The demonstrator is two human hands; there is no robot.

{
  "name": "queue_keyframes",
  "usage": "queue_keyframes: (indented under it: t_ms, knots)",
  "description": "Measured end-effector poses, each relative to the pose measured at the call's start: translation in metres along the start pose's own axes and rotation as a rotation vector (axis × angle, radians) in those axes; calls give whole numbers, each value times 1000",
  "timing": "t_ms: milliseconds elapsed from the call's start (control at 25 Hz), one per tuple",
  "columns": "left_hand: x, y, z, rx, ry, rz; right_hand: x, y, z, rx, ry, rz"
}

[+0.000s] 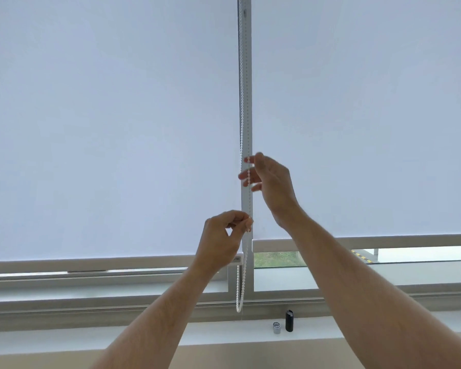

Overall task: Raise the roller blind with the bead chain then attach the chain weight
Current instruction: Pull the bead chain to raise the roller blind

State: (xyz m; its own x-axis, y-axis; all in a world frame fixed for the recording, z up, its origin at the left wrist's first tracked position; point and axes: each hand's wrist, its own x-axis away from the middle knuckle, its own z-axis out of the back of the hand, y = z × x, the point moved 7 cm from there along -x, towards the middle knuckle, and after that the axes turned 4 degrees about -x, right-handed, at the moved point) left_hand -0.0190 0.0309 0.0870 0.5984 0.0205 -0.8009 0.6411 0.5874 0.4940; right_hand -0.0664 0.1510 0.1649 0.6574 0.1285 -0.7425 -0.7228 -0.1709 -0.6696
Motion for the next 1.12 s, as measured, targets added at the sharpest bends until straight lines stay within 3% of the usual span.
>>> queue_keyframes:
  t_ms: [400,640,880,1120]
  knots:
    - [16,-20,-1,103,-65,66,8,-4,-11,-20,62,64]
    - [-26,0,29,211,131,101,36,20,-11,28,52,50]
    - [-78,40,34,269,59,115,65,41,-12,61,39,50]
    - [-75,37,29,217,84,107,79,63,-6,28,-56,-18]
